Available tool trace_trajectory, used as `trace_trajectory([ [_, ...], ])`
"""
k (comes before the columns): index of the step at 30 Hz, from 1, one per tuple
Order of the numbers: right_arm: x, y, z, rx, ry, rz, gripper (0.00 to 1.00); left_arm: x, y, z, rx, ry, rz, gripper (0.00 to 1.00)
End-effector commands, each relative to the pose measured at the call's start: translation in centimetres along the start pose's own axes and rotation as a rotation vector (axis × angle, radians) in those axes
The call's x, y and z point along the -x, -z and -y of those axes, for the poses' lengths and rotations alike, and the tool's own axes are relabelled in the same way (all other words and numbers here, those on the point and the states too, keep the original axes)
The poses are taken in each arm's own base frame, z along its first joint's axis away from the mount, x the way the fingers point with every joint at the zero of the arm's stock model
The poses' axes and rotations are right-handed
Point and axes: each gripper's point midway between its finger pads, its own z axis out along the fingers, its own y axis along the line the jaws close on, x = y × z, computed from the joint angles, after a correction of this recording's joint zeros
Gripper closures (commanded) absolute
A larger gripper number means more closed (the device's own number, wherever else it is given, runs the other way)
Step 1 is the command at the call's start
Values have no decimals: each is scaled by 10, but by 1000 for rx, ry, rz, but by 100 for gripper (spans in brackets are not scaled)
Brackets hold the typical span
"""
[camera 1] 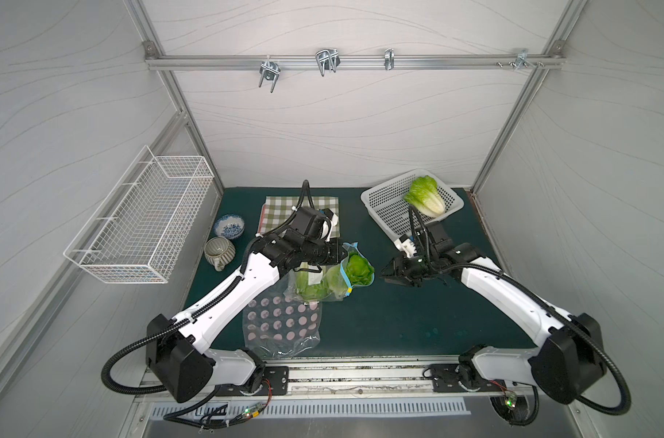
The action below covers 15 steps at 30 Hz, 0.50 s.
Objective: Put the chinese cabbages into a zipper bag and zip it
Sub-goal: Place the Chinese cabbage in the zipper food storage bag, then adjust the zipper food storage bag at the center of the board.
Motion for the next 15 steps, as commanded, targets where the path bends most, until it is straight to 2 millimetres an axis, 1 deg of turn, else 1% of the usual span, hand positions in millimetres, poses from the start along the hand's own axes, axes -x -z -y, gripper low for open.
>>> trace_trajectory([
  [1, 9, -12, 11, -37, -8, 35, 72, 11, 10, 9, -32, -12, 53, 100],
  [6, 10, -27, 13, -35, -2, 6, 72, 10, 8, 8, -31, -7, 48, 100],
  [11, 15, -39, 18, -34, -15, -1, 72, 9, 10, 8, -30, -9, 49, 100],
  [13, 17, -45, 21, -41, -20, -12, 73, 8, 9, 7, -27, -9, 47, 100],
  [15, 20, -51, 22, -39, -20, -15, 76, 8, 9, 7, -28, -6, 46, 100],
])
